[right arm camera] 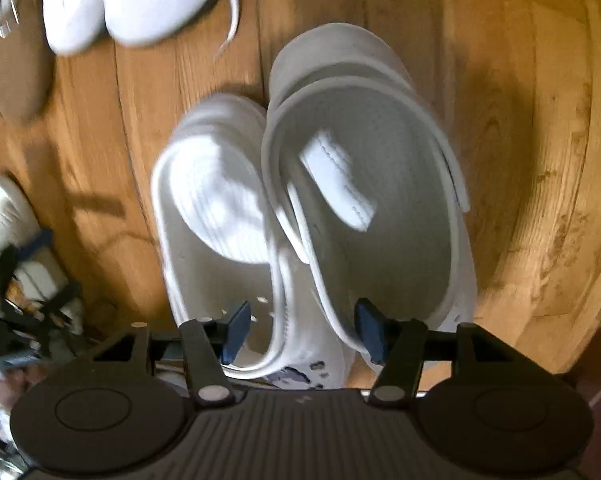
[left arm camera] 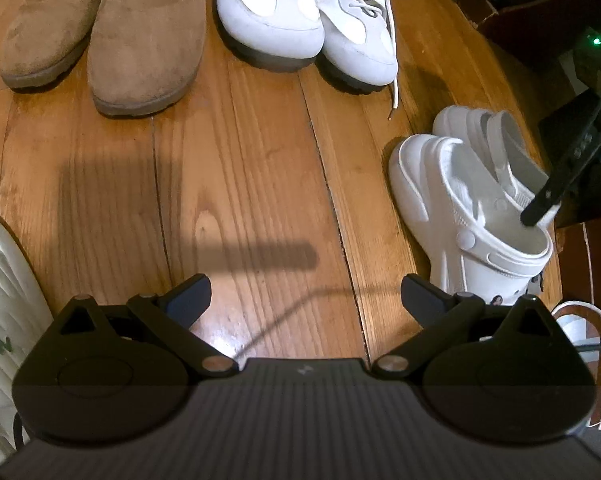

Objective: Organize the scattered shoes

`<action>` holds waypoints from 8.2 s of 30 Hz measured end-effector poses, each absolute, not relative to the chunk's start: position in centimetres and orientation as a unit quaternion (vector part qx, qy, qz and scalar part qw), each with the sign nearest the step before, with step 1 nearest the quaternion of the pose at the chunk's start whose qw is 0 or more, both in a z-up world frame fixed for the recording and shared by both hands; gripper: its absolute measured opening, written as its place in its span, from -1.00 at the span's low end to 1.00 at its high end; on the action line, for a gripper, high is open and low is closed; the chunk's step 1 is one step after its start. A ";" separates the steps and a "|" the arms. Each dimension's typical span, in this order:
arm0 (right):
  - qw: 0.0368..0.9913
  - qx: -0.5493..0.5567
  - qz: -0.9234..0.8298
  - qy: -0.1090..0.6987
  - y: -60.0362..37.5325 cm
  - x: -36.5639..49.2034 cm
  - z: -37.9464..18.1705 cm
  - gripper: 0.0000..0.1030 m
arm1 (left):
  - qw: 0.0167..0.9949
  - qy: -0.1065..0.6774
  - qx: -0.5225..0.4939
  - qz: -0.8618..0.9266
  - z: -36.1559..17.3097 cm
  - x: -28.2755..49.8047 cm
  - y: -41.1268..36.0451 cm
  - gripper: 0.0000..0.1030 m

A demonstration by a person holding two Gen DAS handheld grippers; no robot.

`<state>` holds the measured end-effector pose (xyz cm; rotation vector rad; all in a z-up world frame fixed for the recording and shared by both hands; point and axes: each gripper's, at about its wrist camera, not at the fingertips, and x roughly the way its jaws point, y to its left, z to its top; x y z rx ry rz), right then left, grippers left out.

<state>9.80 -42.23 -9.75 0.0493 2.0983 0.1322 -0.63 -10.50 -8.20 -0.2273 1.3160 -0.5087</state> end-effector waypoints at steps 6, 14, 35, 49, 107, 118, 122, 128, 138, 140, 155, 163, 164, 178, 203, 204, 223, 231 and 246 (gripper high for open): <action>0.452 -0.119 0.035 0.883 -37.5 8.0 -13.5 0.03 | 0.757 0.603 -0.108 -0.228 -8.2 -0.6 -10.1 1.00; 0.466 -0.126 0.027 0.875 -37.7 6.8 -12.5 -0.57 | 0.764 0.592 -0.119 -0.228 -7.7 -0.7 -9.9 1.00; 0.709 0.070 -0.099 0.695 -46.8 25.5 -1.9 -1.00 | 0.767 0.565 -0.150 -0.263 -7.1 -1.0 -10.8 1.00; 0.823 0.198 -0.072 0.527 -55.8 12.5 1.2 0.75 | 0.766 0.567 -0.170 -0.252 -7.0 -0.7 -8.7 1.00; 0.922 0.017 -0.041 0.386 -40.4 9.3 -7.7 0.51 | 0.790 0.554 -0.166 -0.204 -6.2 0.4 -6.4 1.00; 0.868 0.121 0.166 0.452 -30.8 6.4 -6.8 0.60 | 0.811 0.539 -0.195 -0.114 -6.2 1.3 -2.2 1.00; 0.847 0.110 0.252 0.454 -23.8 5.2 -5.7 0.60 | 0.827 0.532 -0.179 -0.042 -5.3 -1.4 2.1 1.00; 0.825 0.054 0.364 0.429 -13.9 -0.7 -4.2 0.60 | 0.840 0.517 -0.161 0.025 -2.9 -6.9 9.0 1.00; 0.786 0.030 0.443 0.431 -4.9 -8.5 -4.7 0.46 | 0.808 0.553 -0.166 0.119 -3.6 -10.4 17.7 1.00; 0.784 0.034 0.449 0.426 -4.2 -8.6 -4.7 0.42 | 0.818 0.542 -0.164 0.103 -2.7 -11.4 18.2 1.00; 0.799 0.078 0.372 0.465 1.9 -7.1 -10.4 0.43 | 0.844 0.486 -0.186 0.133 0.1 -15.1 21.1 1.00; 0.817 -0.072 0.360 0.444 6.1 -5.1 -11.3 -0.24 | 0.836 0.483 -0.222 0.137 -0.9 -14.7 20.9 1.00; 0.810 -0.075 0.373 0.446 6.3 -5.0 -11.0 -0.60 | 0.836 0.484 -0.220 0.133 -1.1 -14.6 20.8 1.00; 0.829 -0.022 0.337 0.445 -5.0 -4.0 -11.3 -0.63 | 0.837 0.499 -0.222 0.042 -3.4 -10.4 15.8 0.95; 0.693 -0.513 0.429 0.269 -3.0 -2.4 1.6 -0.64 | 0.864 0.465 -0.187 -0.046 -1.8 -6.5 14.3 0.46; 0.671 -0.562 0.419 0.241 -2.7 -1.4 2.3 -0.64 | 0.870 0.459 -0.178 -0.039 -1.1 -5.3 13.6 0.46; 0.353 -0.765 0.529 0.105 6.0 8.3 0.3 -0.64 | 0.894 0.395 -0.165 -0.135 -3.7 4.9 16.1 0.99; 0.214 -0.797 0.564 -0.025 12.1 9.9 -4.1 -0.57 | 0.881 0.404 -0.221 -0.108 -6.2 5.3 19.4 0.99; 0.552 -0.755 0.349 0.061 11.0 15.7 -1.8 0.73 | 0.866 0.430 -0.242 -0.082 -7.1 6.0 18.7 0.99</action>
